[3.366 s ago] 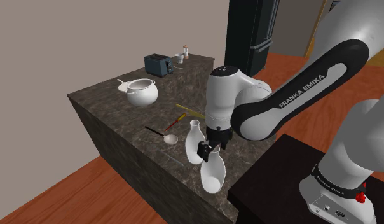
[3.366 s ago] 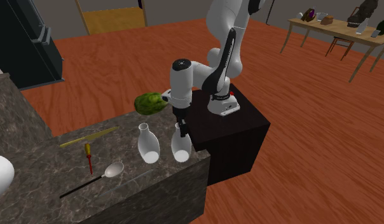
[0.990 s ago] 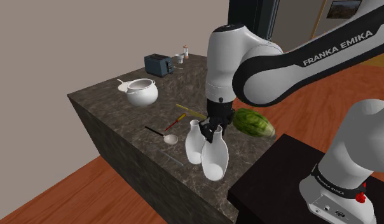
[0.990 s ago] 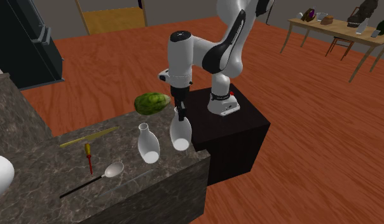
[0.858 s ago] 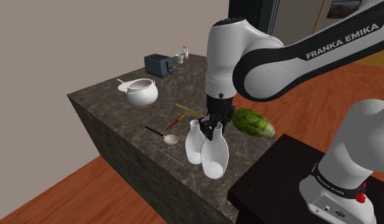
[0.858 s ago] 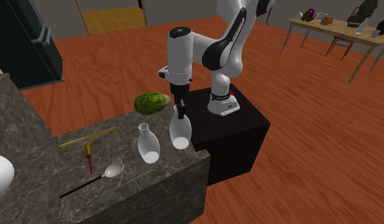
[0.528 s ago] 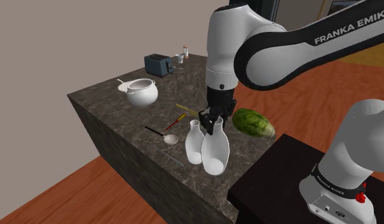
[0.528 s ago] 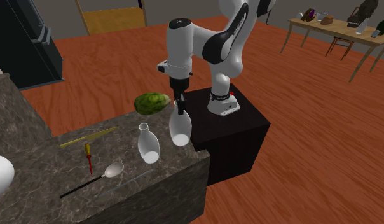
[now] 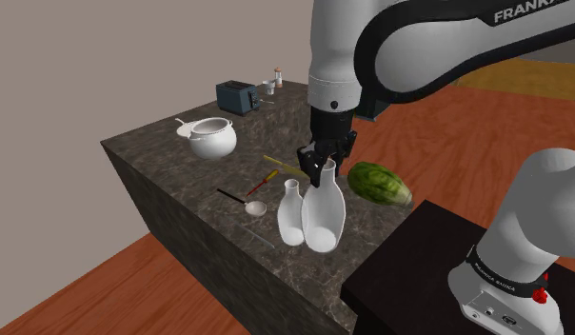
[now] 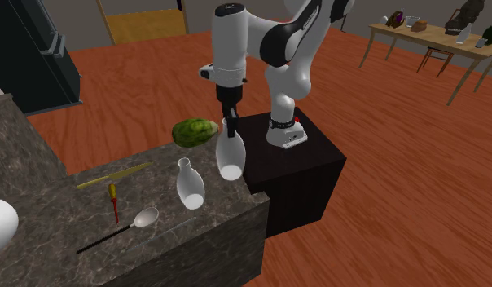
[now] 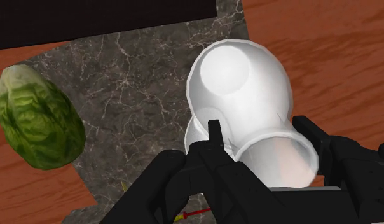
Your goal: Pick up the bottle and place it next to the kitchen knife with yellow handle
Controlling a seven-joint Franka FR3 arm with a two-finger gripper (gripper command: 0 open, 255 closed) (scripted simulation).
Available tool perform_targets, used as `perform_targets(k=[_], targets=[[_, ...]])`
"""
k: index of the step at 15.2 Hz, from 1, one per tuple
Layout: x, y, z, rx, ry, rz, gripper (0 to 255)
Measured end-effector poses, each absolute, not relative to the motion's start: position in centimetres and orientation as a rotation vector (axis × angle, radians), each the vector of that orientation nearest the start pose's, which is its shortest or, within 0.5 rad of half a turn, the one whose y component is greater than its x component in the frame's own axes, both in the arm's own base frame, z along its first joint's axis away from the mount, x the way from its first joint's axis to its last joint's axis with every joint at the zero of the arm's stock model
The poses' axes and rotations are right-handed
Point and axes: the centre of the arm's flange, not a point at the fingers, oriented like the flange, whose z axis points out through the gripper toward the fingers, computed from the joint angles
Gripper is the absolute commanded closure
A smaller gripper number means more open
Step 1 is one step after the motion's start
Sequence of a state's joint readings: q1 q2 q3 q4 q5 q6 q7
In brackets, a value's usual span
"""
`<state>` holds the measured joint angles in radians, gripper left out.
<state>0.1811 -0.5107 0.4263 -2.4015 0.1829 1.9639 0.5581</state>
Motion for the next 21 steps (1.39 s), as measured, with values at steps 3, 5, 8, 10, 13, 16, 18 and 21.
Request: perform_targets(k=[3,5,8,10,13,16,18,21], targets=[[32.6,25.4,50.2,-3.146,0.099,-0.082,255],[32.5,25.5,51.2,-3.146,0.100,-0.082,255],[32.5,25.5,52.7,-3.146,0.100,-0.082,255],[32.5,25.5,53.8,-3.146,0.099,-0.082,255],[32.6,25.6,55.5,-3.146,0.100,-0.082,255],[32.4,25.6,57.0,-3.146,0.099,-0.082,255],[32.4,25.5,58.0,-3.146,0.099,-0.082,255],[32.6,25.6,59.6,-3.146,0.099,-0.082,255]])
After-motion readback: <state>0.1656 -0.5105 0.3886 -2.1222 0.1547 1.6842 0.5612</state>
